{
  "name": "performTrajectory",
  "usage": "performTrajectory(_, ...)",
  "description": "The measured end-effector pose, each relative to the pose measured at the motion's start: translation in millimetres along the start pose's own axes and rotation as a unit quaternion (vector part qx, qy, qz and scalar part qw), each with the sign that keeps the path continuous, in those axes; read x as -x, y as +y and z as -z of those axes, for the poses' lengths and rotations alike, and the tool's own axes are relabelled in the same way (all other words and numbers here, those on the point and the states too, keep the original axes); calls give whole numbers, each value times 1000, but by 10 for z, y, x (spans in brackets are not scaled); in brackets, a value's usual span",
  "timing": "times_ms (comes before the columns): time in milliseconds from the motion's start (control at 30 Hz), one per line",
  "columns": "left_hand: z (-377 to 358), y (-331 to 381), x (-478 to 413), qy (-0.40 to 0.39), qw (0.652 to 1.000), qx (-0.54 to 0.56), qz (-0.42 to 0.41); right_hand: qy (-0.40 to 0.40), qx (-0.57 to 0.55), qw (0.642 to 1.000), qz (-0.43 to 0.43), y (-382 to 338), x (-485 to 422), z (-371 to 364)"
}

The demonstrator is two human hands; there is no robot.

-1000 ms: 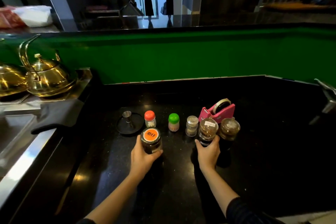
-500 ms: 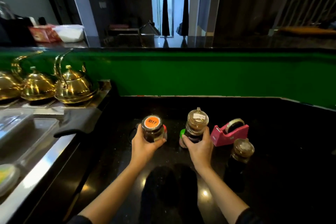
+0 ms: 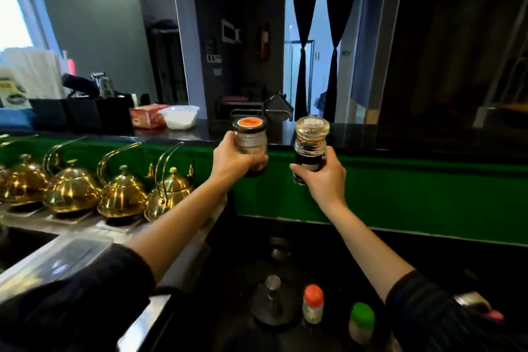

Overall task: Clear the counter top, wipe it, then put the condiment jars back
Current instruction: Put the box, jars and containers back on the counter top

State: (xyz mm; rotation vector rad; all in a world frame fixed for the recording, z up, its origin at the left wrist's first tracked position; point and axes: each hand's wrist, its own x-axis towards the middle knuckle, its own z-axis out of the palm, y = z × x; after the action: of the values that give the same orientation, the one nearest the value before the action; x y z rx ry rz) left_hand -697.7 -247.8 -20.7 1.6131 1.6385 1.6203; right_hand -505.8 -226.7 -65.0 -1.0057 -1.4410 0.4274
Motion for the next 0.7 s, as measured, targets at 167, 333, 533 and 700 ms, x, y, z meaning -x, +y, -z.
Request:
performTrajectory(167,86,-95,-923,7,999,-38,-9,13,23,1000,5,-58,-621,-443)
performTrajectory(333,57,-428,-1755,7,996,-87,7,2,27,999,-20,-21,-1195,-955)
performTrajectory(533,-12,-780,-2417,-9,995,-98,23,-11,12,998,-56,48,-1692,-1622)
performTrajectory(700,-105,-999,-2804,-19,995,-92,24,-16,-1,997,-81,161,-1930,-2059)
